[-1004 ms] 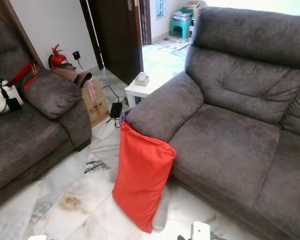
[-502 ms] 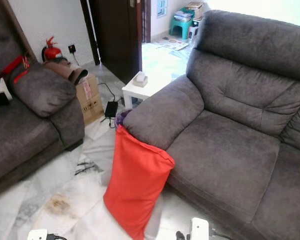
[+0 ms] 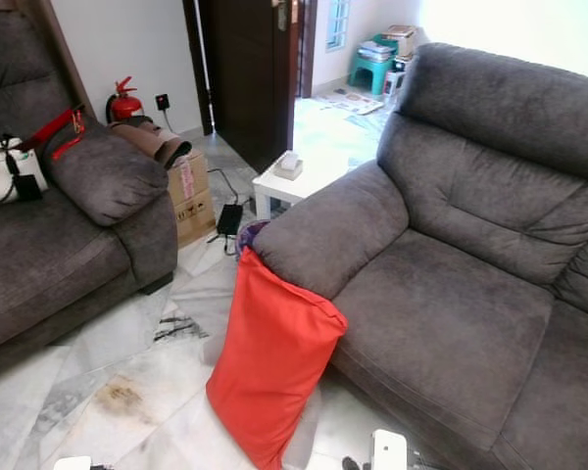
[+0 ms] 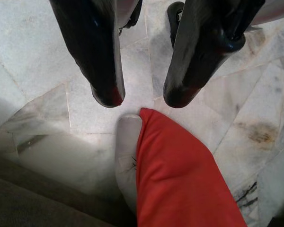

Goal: Move the pillow to the sofa from floor

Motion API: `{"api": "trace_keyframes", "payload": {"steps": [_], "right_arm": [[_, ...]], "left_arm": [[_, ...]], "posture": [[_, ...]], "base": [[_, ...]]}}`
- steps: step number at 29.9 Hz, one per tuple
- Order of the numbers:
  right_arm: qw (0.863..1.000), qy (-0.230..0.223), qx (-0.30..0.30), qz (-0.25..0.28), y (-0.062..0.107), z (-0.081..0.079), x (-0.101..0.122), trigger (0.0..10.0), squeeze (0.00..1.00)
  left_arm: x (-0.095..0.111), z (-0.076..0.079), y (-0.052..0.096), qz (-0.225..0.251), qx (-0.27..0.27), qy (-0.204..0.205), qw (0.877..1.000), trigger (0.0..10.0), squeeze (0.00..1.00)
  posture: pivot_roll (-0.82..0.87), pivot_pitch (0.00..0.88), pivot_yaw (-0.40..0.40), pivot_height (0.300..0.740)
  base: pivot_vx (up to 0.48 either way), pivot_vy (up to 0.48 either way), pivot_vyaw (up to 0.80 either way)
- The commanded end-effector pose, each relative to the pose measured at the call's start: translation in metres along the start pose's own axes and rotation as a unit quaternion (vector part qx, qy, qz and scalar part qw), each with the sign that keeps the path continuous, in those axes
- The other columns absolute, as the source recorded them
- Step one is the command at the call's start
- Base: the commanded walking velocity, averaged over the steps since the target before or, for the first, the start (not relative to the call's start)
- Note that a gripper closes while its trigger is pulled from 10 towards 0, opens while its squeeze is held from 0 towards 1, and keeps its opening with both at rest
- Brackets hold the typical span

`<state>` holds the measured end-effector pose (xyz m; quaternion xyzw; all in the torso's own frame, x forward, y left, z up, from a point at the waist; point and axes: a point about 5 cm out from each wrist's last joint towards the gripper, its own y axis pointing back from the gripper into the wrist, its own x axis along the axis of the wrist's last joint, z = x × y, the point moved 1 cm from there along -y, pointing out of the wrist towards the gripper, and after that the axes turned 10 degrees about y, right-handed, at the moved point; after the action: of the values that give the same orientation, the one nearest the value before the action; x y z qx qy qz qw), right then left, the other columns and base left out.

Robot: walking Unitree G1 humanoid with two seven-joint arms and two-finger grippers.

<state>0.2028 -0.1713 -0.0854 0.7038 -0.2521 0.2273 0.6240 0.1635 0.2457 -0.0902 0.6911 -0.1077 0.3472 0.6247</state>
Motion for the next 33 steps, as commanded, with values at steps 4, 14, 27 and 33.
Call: {"api": "trace_keyframes", "payload": {"steps": [4, 14, 27, 33], "right_arm": [[1.000, -0.018, -0.005, 0.002, 0.0001, 0.0015, 0.0005, 10.0, 0.00], [1.000, -0.022, -0.008, 0.000, 0.0005, 0.0024, -0.0010, 10.0, 0.00], [1.000, -0.024, -0.006, 0.003, 0.0001, 0.0012, 0.0000, 10.0, 0.00], [1.000, -0.025, -0.008, 0.003, 0.0004, 0.0026, -0.0001, 10.0, 0.00]], "left_arm": [[-0.0062, 0.0015, 0.0007, -0.014, -0.003, -0.005, 1.000, 10.0, 0.00], [-0.0058, 0.0007, 0.0007, -0.015, -0.003, -0.008, 1.000, 10.0, 0.00], [-0.0051, 0.0003, 0.0006, -0.015, -0.004, -0.011, 1.000, 10.0, 0.00], [-0.0052, 0.0009, 0.0005, -0.015, -0.006, -0.013, 1.000, 10.0, 0.00]], "posture": [[0.15, 0.048, -0.026, 0.740], [0.14, 0.048, -0.025, 0.740], [0.14, 0.046, -0.025, 0.740], [0.14, 0.046, -0.028, 0.740]], "base": [[0.000, 0.000, 0.00], [0.000, 0.000, 0.00], [0.000, 0.000, 0.00], [0.000, 0.000, 0.00]]}}
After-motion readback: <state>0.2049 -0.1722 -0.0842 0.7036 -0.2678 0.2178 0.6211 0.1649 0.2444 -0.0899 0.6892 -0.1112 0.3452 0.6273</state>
